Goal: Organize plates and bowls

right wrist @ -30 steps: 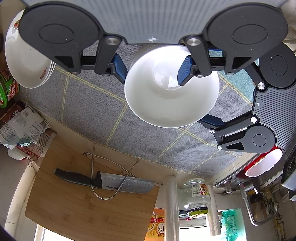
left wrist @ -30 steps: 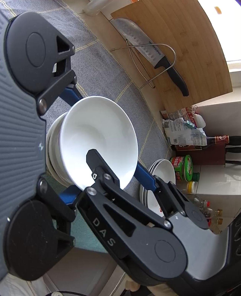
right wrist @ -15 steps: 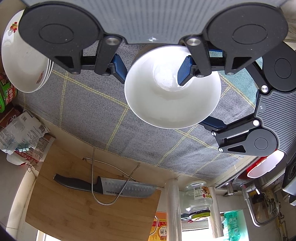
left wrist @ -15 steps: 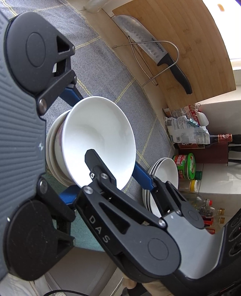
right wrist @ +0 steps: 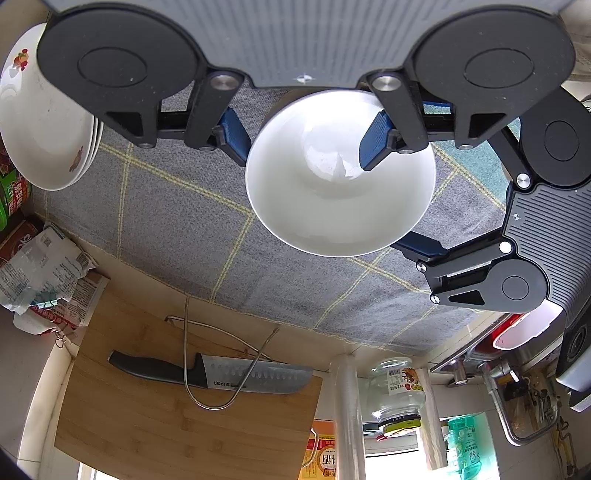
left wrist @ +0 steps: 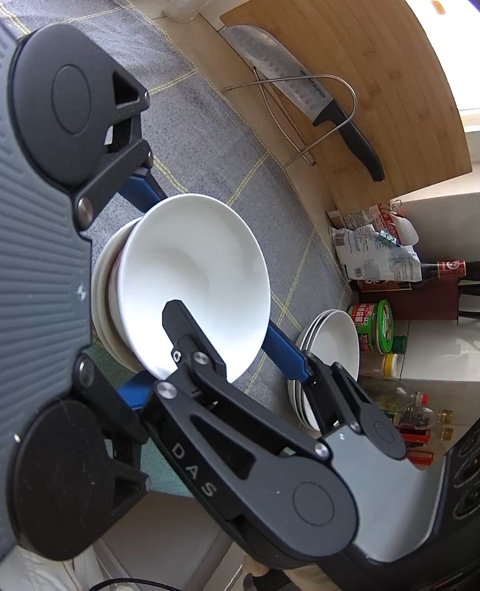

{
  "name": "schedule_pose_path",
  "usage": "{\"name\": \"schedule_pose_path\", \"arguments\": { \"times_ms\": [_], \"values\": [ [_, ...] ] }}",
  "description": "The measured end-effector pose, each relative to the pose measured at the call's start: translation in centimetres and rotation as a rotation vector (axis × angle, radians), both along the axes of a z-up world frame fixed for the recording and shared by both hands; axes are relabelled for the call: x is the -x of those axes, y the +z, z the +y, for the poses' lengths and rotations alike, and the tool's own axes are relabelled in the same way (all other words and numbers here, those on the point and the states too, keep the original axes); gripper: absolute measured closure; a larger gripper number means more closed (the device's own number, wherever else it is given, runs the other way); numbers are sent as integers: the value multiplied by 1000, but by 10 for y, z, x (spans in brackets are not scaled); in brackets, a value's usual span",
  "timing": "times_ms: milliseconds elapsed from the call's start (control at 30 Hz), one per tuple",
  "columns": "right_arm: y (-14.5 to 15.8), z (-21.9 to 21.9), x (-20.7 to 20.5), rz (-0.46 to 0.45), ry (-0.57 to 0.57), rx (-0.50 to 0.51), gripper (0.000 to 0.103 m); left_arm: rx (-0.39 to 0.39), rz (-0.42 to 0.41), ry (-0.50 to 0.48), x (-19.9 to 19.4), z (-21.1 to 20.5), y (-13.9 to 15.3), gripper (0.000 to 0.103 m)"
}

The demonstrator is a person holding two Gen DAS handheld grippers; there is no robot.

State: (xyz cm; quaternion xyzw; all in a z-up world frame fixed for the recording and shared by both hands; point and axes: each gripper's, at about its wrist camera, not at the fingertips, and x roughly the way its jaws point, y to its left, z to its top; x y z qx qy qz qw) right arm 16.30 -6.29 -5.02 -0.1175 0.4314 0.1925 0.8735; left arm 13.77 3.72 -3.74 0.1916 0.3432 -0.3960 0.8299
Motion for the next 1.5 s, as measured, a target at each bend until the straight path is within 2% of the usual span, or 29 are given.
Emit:
{"name": "schedule_pose_path", "arguments": {
  "times_ms": [67,133,267,633,867,933,1033,1233,1333,1500],
  "values": [
    [1,0,2,-17,-6,-1,18,0,-6,-8,2,0,1,10],
    [4,-2,3,-28,-8,-14,13,1,-10,-16,3,1,3,10],
    [5,-2,6,-40,-11,-20,7,3,-18,-18,6,6,6,9],
    [-4,4,15,-38,-47,-13,6,9,26,-8,12,26,5,9],
    [-2,16,16,-72,-46,25,4,16,36,-1,12,35,0,9],
    [1,15,18,-85,-50,20,0,7,39,4,12,37,-4,9],
    [7,7,25,-103,-65,-2,0,-9,33,6,10,41,-12,9],
    [8,-11,47,-100,-89,-31,0,-7,106,22,-5,46,-34,9],
    [0,-16,57,-83,-81,-13,0,-28,109,-1,-8,42,-43,9],
    [-32,-24,54,-23,-106,45,0,-68,129,-41,-11,26,-53,9]
  ]
}}
